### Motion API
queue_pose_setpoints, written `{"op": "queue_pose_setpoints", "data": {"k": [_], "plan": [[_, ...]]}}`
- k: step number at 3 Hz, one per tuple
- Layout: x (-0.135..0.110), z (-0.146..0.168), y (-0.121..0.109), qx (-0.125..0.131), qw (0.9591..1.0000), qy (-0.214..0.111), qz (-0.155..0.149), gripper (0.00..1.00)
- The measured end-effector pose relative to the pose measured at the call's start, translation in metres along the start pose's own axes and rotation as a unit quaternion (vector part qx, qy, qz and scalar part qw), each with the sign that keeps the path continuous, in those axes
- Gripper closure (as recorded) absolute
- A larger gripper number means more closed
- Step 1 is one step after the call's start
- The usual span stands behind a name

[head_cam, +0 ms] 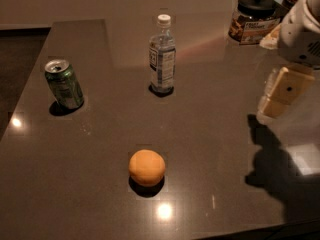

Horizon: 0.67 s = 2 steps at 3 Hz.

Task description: Knock blue plastic bottle over

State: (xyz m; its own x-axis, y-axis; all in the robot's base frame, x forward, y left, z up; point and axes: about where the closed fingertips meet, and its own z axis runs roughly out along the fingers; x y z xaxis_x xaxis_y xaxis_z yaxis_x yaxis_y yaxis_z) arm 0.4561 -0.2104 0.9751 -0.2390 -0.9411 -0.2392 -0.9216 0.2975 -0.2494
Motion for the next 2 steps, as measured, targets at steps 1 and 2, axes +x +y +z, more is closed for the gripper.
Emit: {"op": "queue_pose_setpoints", "data": {"k": [1,2], "plan": [[-0.017,0.018,-0.026,-0.002,0.9995,-0.019,0.026,0.0],[-0.038,0.039,-0.055,-0.009,0.9964,-0.053,0.065,0.0]]}}
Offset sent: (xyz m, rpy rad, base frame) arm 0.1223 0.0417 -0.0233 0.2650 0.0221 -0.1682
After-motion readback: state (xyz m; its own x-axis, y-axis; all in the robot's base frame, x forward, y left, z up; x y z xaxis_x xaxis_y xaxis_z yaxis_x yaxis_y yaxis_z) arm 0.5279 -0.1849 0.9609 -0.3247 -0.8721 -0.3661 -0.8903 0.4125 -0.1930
